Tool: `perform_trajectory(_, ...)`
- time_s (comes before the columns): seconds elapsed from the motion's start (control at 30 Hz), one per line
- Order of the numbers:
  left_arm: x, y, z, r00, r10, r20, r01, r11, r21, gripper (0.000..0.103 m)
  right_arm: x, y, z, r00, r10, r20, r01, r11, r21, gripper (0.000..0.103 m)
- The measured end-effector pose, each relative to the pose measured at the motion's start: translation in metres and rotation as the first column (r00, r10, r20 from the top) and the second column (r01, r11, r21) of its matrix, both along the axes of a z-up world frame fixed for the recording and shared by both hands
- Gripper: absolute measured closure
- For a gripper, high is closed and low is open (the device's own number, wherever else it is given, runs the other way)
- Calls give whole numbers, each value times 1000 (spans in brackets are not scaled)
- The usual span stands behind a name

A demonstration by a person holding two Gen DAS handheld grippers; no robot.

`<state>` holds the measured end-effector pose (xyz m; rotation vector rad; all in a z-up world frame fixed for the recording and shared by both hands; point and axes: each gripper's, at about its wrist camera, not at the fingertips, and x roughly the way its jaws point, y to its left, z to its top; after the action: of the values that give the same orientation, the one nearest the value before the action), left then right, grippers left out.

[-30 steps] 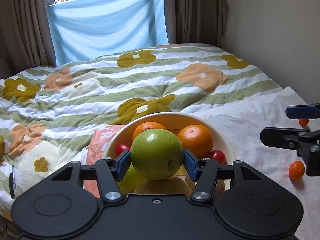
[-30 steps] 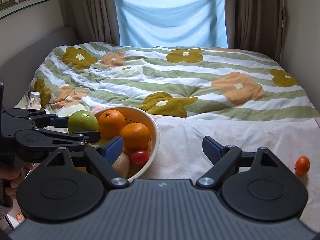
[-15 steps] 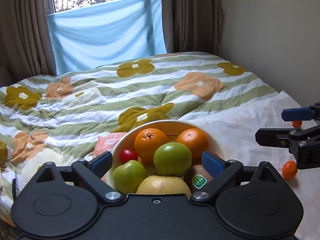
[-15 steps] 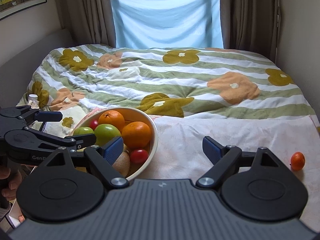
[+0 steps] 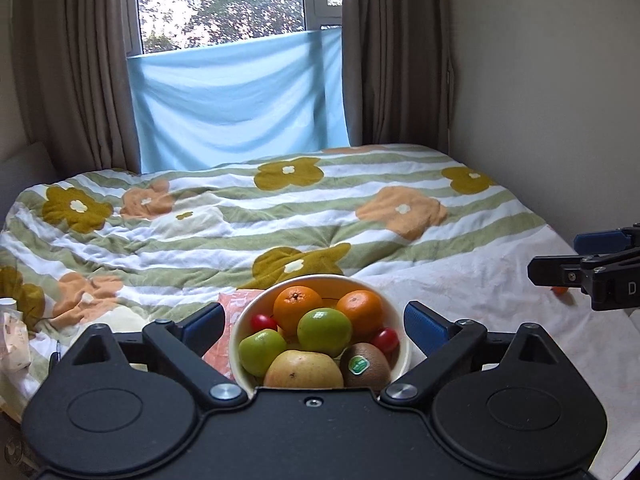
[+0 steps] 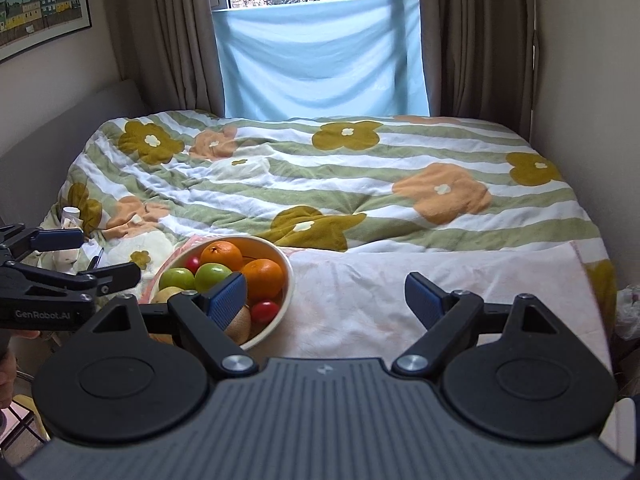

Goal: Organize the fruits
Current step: 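Withdraw both tools from the bowl toward the loose tangerines, then grasp a tangerine with the left tool while the right tool grasps another tangerine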

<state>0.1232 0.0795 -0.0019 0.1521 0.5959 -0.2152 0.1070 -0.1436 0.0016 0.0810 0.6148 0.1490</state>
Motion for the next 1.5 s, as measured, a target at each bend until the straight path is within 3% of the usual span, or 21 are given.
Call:
perform_trajectory(0.23, -34, -35, 7, 998, 69, 7, -69, 998, 0, 5, -26, -47, 0, 999, 31, -17, -32, 999, -5, 2)
perform_trajectory(0.5, -55, -96, -6, 994, 101, -31, -101, 995, -1, 5, -46, -113, -8, 998, 45, -47, -46, 999, -14, 2)
perform_trajectory(0.8, -54, -178, -52, 993, 69, -99, -68, 998, 14, 5, -27, -190, -47, 996, 26, -86, -31, 998, -57, 2)
perform_trajectory(1.07, -31, -222, -102, 980, 113, -165, -113, 994, 9, 7, 20, -228, -97, 987, 67, -145, -79, 994, -78, 4)
perform_trajectory(1.23, -14, -229, -127, 963, 153, -221, -153, 988, 16, 24, 49, -232, -124, 980, 96, -174, -108, 992, -65, 5)
perform_trajectory(1.33, -9, -229, -134, 955, 180, -235, -180, 983, 20, 28, 60, -230, -137, 975, 121, -185, -133, 990, -54, 7)
perform_trajectory(1.5, -3, -231, -143, 949, 186, -256, -185, 982, 26, 46, 72, -224, -150, 968, 156, -197, -165, 986, -34, 17)
